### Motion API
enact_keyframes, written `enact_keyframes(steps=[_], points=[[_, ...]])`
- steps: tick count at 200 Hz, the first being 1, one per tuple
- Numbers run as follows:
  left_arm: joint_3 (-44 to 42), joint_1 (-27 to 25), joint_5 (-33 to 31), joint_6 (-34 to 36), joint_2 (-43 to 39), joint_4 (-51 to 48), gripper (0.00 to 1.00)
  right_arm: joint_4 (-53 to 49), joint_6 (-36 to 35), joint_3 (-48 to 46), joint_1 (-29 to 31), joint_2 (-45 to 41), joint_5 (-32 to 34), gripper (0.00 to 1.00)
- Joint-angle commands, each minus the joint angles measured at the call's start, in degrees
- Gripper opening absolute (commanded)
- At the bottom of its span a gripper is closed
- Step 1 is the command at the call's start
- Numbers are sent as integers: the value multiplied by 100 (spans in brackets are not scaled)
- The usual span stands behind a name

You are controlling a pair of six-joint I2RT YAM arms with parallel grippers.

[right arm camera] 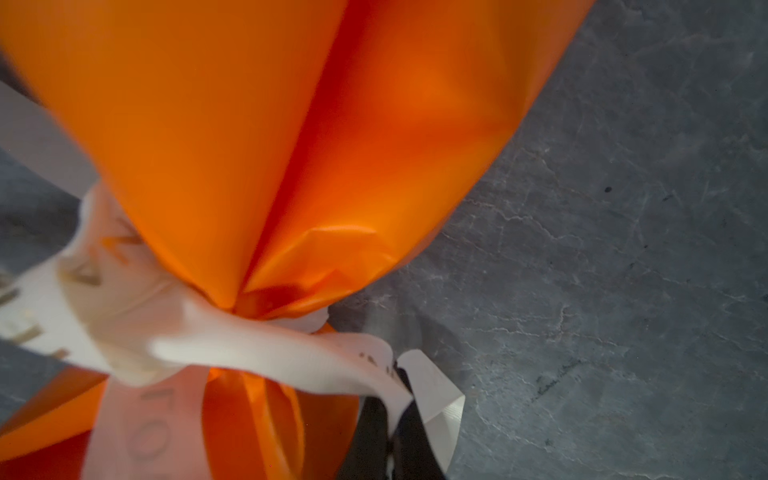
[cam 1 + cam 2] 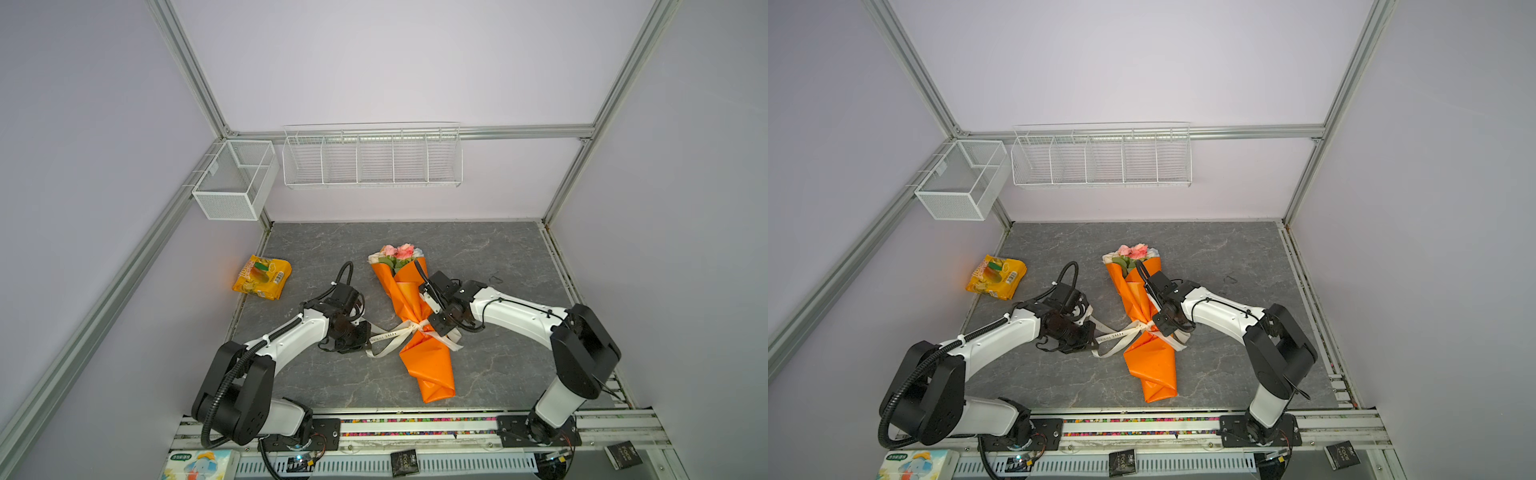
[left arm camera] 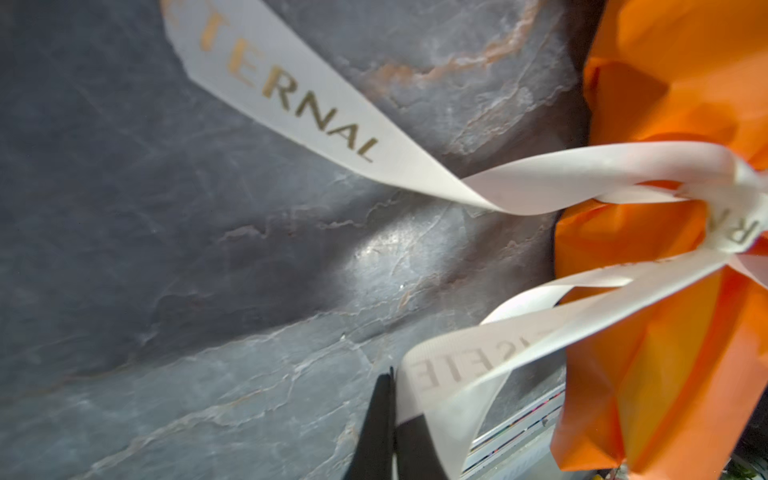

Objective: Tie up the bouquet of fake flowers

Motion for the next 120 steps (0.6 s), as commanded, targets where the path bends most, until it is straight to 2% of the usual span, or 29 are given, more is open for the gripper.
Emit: enact_keyframes(steps=[1, 27, 42, 57, 73, 100, 120], points=[[-257, 31, 6, -301, 175, 213, 0, -126, 304, -66, -166, 76, 196, 6], [-260, 18, -49, -252, 365, 205, 0, -101, 371, -99, -256, 104, 235, 6], [-335, 9, 188, -235, 305, 433, 0, -40, 381, -135, -262, 102, 163, 6], [-203, 20, -379, -121, 305, 59, 0, -92, 401, -112, -287, 169, 197, 6], [-178, 26, -251, -161, 339, 187, 0, -102, 448, -111, -294, 252, 259, 6], [-55, 26, -705, -98, 416, -114, 0, -174, 655, -130, -392, 258, 470, 6], [8, 26, -696, -34, 496, -118, 0, -22, 686, -214, -541, 183, 135, 6]])
